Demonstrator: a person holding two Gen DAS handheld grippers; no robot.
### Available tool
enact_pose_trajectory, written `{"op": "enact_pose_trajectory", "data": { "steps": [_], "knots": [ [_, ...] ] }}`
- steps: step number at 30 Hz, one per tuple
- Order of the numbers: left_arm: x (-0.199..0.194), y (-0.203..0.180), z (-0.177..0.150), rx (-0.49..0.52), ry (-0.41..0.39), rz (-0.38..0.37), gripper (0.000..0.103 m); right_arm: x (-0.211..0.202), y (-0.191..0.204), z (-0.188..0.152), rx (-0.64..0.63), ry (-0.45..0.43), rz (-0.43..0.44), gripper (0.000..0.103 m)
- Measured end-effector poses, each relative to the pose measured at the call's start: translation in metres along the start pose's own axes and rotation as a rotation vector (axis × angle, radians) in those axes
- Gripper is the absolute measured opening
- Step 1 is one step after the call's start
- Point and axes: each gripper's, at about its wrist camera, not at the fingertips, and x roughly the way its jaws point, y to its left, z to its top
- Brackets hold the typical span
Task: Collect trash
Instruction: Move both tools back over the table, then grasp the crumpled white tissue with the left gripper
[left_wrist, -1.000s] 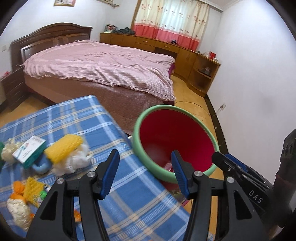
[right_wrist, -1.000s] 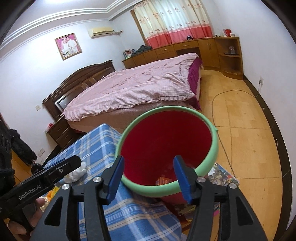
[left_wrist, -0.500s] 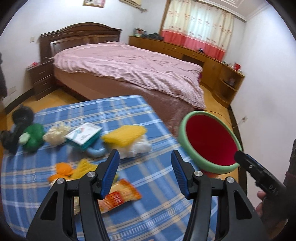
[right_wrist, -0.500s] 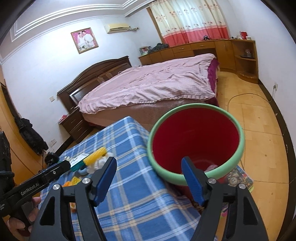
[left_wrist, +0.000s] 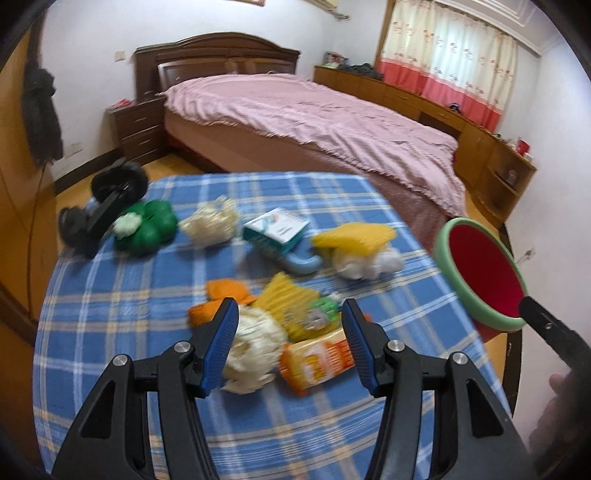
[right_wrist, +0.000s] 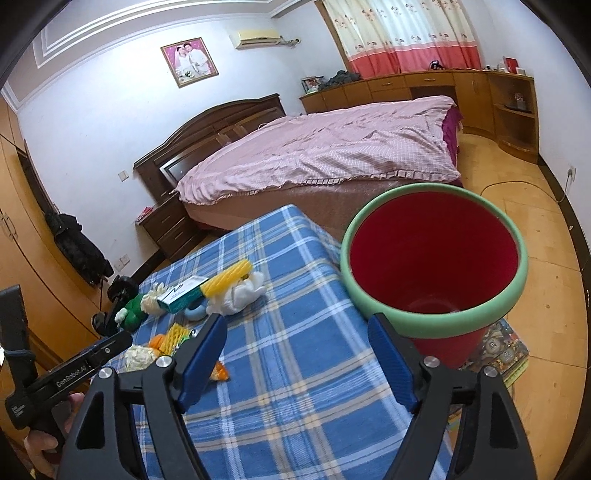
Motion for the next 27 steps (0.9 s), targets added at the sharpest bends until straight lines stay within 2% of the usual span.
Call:
{"op": "enact_pose_trajectory", "data": {
  "steps": [4, 13, 22, 27],
  "knots": [
    [0.009, 0.013, -0.007, -0.031, 0.026, 0.027, 0.058, 0.005, 0.004, -0.004, -0.007, 0.019, -0.008, 0.085],
    [0.025, 0.024, -0.018, -0.044, 0.049, 0.078, 0.059, 0.018, 0.01, -0.011, -0.015, 0.059, -0.016, 0.085],
    [0.037, 0.022, -0.022, -0.047, 0.07, 0.039, 0.059, 0.03, 0.017, -0.018, -0.029, 0.092, -0.016, 0.087],
    [0.034, 0.019, -0.023, -0.027, 0.052, 0.008, 0.048, 0.034, 0.023, -0.02, -0.042, 0.109, -0.01, 0.087]
  ]
}}
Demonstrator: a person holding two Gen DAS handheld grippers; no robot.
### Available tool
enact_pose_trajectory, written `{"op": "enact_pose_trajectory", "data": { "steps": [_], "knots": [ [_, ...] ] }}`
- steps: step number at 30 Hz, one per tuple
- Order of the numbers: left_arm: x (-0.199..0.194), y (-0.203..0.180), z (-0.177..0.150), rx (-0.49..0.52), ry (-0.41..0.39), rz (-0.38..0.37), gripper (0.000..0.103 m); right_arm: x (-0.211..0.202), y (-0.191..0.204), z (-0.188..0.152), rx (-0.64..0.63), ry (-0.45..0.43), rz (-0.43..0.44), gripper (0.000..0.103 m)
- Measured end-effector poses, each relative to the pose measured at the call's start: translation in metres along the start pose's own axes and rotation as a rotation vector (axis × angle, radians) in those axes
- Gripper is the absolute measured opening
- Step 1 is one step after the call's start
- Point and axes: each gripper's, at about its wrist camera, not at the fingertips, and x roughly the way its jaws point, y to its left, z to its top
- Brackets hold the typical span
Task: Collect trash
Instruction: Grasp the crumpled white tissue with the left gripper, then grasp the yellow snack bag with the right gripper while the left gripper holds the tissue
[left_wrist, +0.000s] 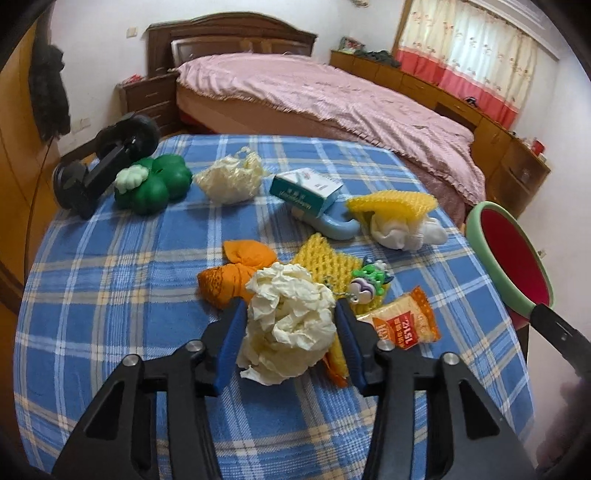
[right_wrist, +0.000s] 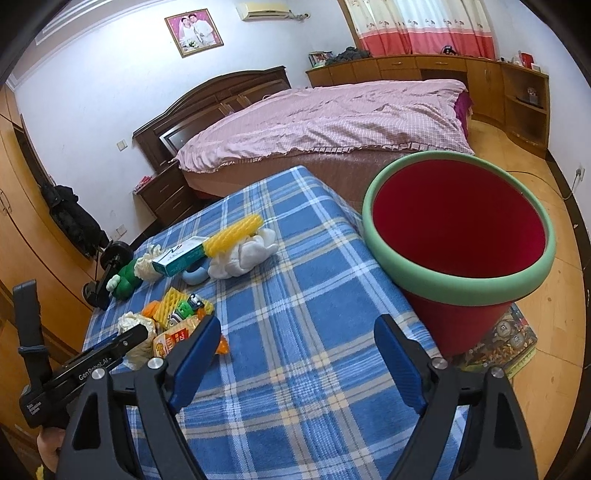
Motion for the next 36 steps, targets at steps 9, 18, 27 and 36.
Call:
{"op": "enact_pose_trajectory", "data": {
  "steps": [9, 18, 27, 36],
  "knots": [
    [-0.016, 0.007, 0.002, -0.028, -0.027, -0.081, 0.036, 0.009, 0.021, -0.001, -0.056, 0.03, 0.019, 0.093],
    [-0.044, 0.024, 0.006, -0.061, -0.088, -0.053, 0.036, 0.029, 0.057, -0.008, -0.148, 0.082, 0.064, 0.103],
    [-0.048, 0.055, -0.001, -0.12, -0.096, 0.012, 0.036, 0.066, 0.098, -0.021, -0.229, 0.181, 0.087, 0.103],
    [-0.042, 0.079, -0.008, -0.168, -0.086, 0.045, 0.036, 0.094, 0.126, -0.034, -0.319, 0.208, 0.032, 0.103]
  ]
}}
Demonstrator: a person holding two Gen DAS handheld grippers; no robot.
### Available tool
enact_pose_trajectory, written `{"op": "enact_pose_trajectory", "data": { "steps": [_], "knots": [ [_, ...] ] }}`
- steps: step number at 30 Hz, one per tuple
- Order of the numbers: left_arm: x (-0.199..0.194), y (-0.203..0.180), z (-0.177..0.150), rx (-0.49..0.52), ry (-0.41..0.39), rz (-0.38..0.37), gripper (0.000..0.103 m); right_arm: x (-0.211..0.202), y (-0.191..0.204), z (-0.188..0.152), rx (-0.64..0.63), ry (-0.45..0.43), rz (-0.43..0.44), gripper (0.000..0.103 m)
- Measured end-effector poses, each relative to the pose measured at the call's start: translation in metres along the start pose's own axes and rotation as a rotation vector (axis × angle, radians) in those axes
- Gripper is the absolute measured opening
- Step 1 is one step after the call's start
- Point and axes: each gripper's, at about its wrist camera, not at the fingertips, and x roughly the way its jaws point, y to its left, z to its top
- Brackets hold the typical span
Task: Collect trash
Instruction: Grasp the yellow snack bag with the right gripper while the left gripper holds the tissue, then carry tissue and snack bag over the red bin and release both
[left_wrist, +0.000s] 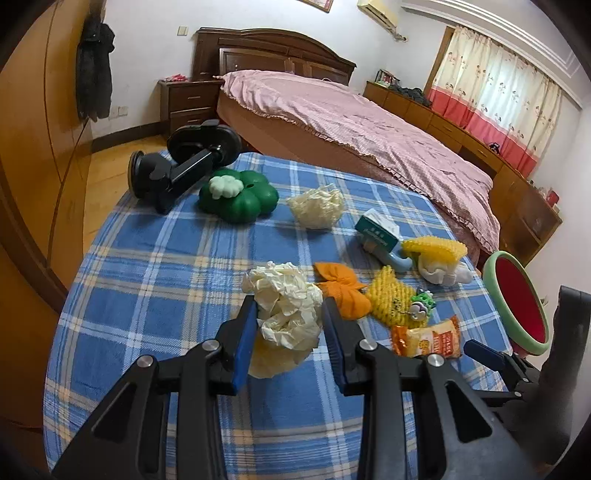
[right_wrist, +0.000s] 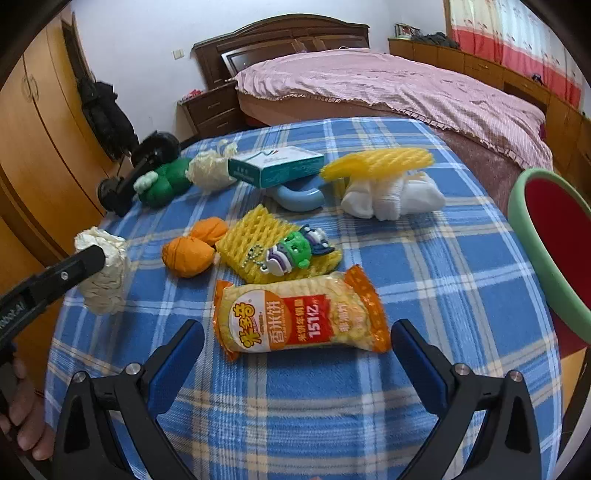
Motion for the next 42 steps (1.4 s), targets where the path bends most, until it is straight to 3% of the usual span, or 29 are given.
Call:
{"op": "enact_pose_trajectory", "data": {
  "steps": [12, 15, 23, 42],
  "knots": [
    [0.007, 0.006, -0.004, -0.02, 0.02, -0.01, 0.036, 0.012, 0.003, -0.003, -0.003, 0.009, -0.036, 0.103],
    [0.007, 0.006, -0.005, -0.019, 0.023, -0.01, 0.036, 0.01, 0.005, -0.005, -0.014, -0.006, -0.048, 0.095],
    [0.005, -0.001, -0.006, -0.002, 0.023, -0.019, 0.036, 0.003, -0.003, -0.009, 0.007, -0.019, -0.026, 0.091],
    [-0.006, -0.048, 0.001, 0.086, 0.016, -0.115, 0.036, -0.072, -0.051, -0.005, 0.109, -0.193, -0.042, 0.091]
  ]
}}
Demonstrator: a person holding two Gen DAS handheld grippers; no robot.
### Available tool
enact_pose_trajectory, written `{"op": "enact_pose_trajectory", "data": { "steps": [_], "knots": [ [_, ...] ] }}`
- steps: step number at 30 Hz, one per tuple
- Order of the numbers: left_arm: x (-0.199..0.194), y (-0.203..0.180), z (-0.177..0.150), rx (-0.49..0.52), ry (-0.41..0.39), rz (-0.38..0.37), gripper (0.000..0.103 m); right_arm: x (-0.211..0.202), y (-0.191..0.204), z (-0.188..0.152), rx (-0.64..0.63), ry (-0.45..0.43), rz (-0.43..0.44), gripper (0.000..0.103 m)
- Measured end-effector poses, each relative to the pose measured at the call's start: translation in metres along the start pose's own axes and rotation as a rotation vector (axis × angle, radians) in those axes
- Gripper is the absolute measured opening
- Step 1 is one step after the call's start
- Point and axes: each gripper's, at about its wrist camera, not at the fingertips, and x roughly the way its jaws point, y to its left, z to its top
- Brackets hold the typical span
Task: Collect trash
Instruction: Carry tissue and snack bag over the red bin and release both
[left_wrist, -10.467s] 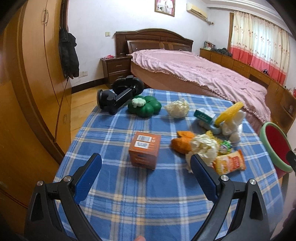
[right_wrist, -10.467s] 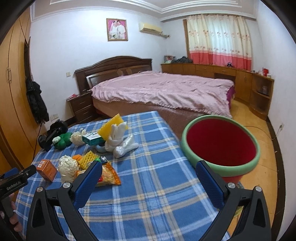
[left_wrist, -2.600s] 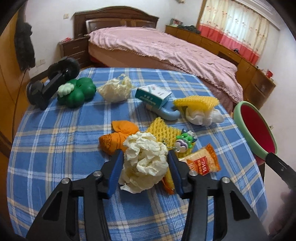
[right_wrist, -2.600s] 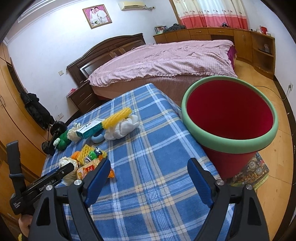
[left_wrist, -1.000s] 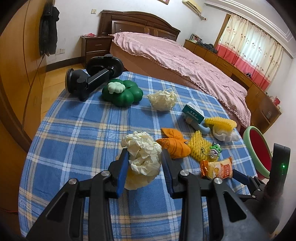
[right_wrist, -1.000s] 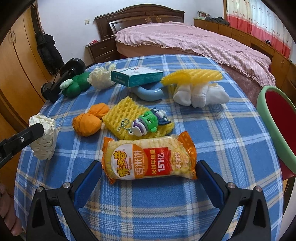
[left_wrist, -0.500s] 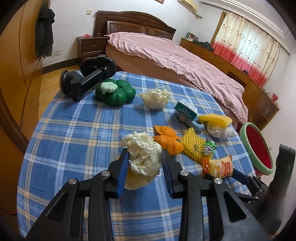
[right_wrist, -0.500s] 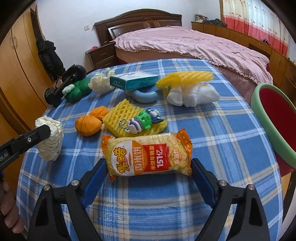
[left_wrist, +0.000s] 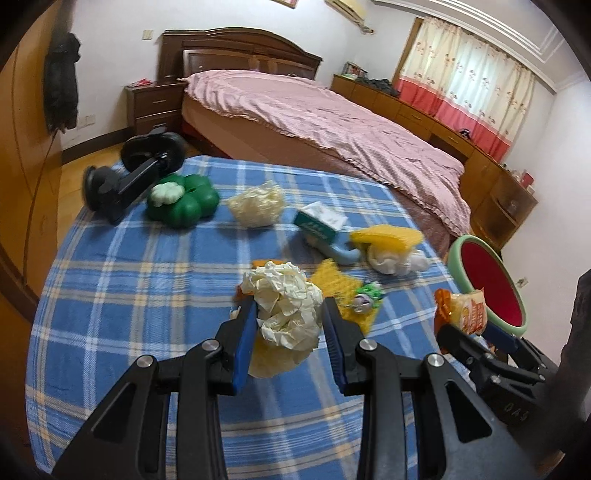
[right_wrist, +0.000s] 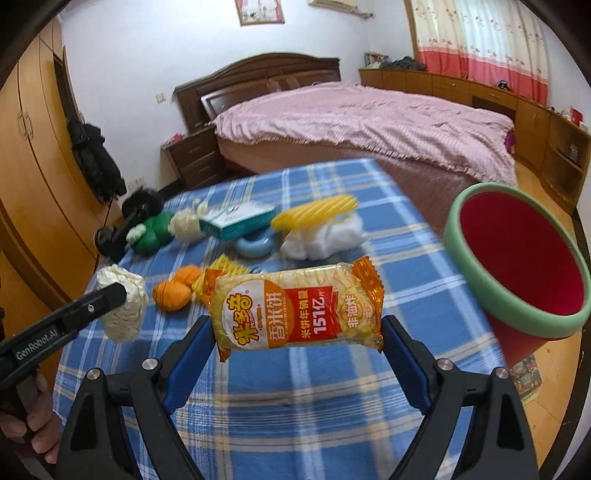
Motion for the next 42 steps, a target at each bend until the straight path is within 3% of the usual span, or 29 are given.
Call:
{"op": "enact_pose_trajectory", "data": {
  "steps": [27, 42],
  "knots": [
    [0.019, -0.162, 0.043, 0.263, -0.033, -0.227, 0.036, -0.083, -0.123, 0.036, 0.144, -0.238, -0.185, 0.091],
    [0.073, -0.247, 0.041, 0.329, -0.016, -0.364, 0.036, -0.088, -0.205, 0.027, 0.231, -0.303, -0.29, 0.091]
  ]
}}
